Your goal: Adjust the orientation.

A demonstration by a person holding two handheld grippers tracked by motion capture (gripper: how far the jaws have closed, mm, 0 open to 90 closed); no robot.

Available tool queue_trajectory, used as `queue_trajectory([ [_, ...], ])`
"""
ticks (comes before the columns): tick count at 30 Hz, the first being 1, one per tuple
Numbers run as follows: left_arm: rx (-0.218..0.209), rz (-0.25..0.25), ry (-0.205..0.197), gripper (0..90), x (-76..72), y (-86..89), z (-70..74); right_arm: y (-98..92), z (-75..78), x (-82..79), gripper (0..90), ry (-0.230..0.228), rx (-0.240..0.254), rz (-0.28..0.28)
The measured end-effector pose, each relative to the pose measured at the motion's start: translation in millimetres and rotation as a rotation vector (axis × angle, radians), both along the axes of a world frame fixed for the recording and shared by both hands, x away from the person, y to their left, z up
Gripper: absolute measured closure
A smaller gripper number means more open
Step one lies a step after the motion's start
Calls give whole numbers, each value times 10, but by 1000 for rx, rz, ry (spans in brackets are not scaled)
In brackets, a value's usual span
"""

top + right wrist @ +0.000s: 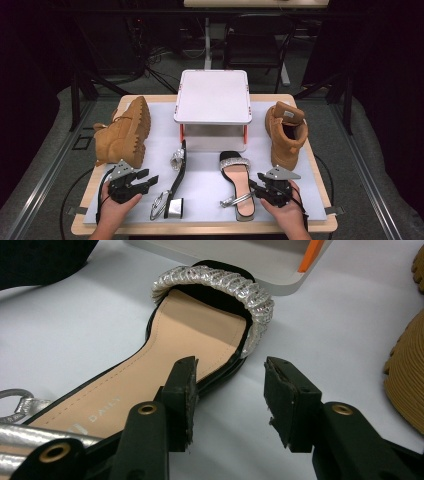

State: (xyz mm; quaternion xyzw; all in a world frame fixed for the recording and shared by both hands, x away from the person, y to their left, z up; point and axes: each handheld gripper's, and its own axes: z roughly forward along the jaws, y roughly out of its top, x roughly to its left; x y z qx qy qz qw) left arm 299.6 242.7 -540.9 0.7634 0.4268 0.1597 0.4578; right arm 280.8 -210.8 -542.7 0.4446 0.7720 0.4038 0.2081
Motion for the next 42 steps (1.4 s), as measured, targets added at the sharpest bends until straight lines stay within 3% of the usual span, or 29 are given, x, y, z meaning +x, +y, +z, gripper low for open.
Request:
queue_trajectory([
  [8, -29, 4, 11, 459, 2, 18, -6, -46, 23, -15, 540, -19, 23, -13],
  [22, -20, -6, 7, 453, -27, 35, 25, -59, 22, -11, 527, -16, 22, -18],
  [30, -72, -6, -5, 484, -97, 82, 132, -55, 13, -8, 528, -12, 22, -17],
  [33, -104, -21, -2, 507, -141, 97, 199, -57, 13, -6, 528, -12, 26, -20],
  [39, -128, -62, -21, 520, -259, 21, 313, -59, 16, -11, 529, -12, 31, -21],
  [42, -106, -100, -21, 522, -321, -49, 330, -64, 20, -14, 529, -10, 26, -20],
])
